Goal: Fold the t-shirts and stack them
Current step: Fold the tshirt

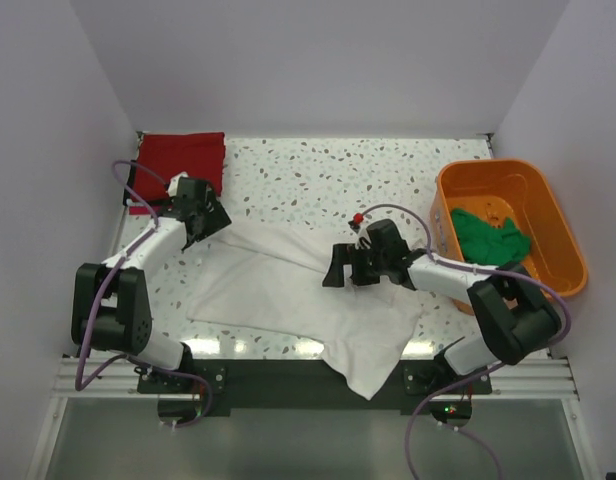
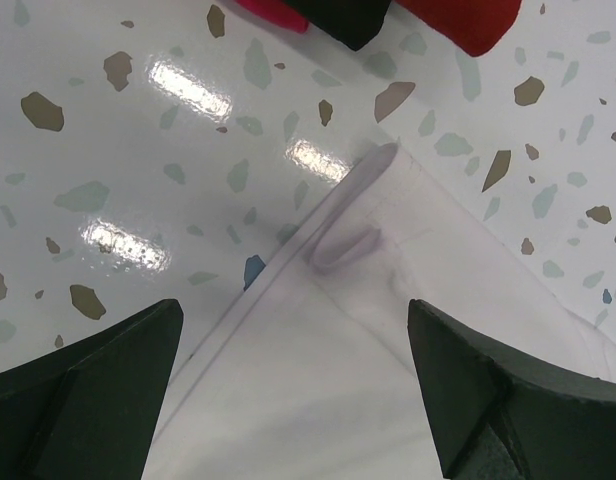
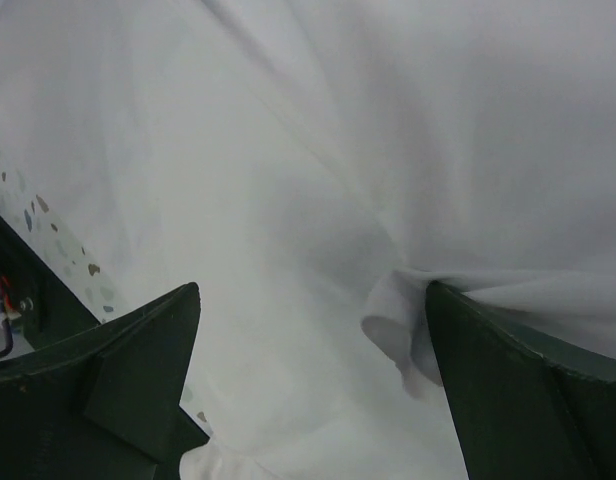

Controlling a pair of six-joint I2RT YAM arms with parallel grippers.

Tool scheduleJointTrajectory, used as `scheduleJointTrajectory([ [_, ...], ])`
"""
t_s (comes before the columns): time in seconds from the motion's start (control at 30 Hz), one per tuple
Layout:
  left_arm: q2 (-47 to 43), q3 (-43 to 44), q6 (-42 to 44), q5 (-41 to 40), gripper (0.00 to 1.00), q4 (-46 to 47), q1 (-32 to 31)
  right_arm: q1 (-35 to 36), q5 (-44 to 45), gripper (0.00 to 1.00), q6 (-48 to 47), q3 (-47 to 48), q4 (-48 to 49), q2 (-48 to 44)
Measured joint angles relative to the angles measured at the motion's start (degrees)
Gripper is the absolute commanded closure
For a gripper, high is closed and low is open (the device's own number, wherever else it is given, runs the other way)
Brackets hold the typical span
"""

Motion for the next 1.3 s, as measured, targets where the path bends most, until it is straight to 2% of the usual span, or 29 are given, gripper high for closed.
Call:
scheduleJointTrajectory([
  [0.13, -0.02, 0.0, 0.0, 0.17, 0.0, 0.02, 0.0, 0.0, -4.5, 0.01, 2.8, -4.31, 8.7, 1.46],
  [0.27, 0.0, 0.0, 0.02, 0.68, 0.0, 0.02, 0.0, 0.0, -5.68, 0.02, 3.89, -4.9, 12.17, 2.43],
  [0.47, -0.02, 0.0, 0.04, 0.96, 0.0, 0.02, 0.0, 0.11, -4.59, 0.01, 3.02, -4.44, 9.2, 0.55],
  [0.57, -0.02, 0.0, 0.04, 1.01, 0.0, 0.02, 0.0, 0.26, -3.52, 0.01, 2.1, -4.22, 5.81, -3.54],
  [0.73, -0.02, -0.02, 0.02, 1.33, 0.0, 0.07, 0.0, 0.33, -2.86, 0.01, 1.55, -3.91, 6.29, -9.53],
  [1.1, -0.02, -1.14, 0.0, 1.46, 0.0, 0.24, 0.7, 1.05, -6.14, 0.02, 3.85, -4.13, 11.78, -0.96],
  [1.3, -0.02, -2.03, 0.02, 1.57, 0.0, 0.24, 1.97, 2.34, -8.83, 0.01, 6.56, -7.65, 16.9, 1.01],
])
